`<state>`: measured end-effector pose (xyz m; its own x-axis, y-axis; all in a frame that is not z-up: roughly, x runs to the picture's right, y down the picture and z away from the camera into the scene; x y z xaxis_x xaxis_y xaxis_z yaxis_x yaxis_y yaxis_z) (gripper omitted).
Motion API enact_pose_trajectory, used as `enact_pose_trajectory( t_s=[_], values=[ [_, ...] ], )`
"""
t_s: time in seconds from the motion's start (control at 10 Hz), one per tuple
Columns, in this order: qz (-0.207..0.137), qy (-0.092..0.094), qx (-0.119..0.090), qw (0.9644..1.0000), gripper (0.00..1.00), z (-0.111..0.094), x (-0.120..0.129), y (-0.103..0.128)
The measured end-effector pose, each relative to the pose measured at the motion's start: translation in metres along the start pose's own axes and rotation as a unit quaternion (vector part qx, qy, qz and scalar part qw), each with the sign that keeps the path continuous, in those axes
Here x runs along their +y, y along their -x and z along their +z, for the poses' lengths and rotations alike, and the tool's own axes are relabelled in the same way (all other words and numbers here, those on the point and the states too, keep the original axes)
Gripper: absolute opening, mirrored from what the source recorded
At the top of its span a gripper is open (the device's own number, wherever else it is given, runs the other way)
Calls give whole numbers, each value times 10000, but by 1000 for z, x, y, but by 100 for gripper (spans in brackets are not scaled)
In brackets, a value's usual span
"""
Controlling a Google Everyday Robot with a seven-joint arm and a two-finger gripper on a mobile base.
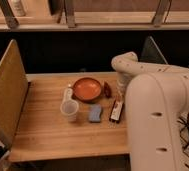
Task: Push the eraser across the table
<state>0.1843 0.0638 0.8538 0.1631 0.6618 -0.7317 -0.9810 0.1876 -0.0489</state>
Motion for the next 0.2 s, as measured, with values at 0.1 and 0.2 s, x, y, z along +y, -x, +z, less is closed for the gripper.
enact_pose_trajectory(
  t_s=[0.1, 0.2],
  values=[
    [-289, 269, -329, 9987, 0, -16, 30, -3],
    [-779, 591, -660, 9930, 0, -34, 77, -16]
  ],
)
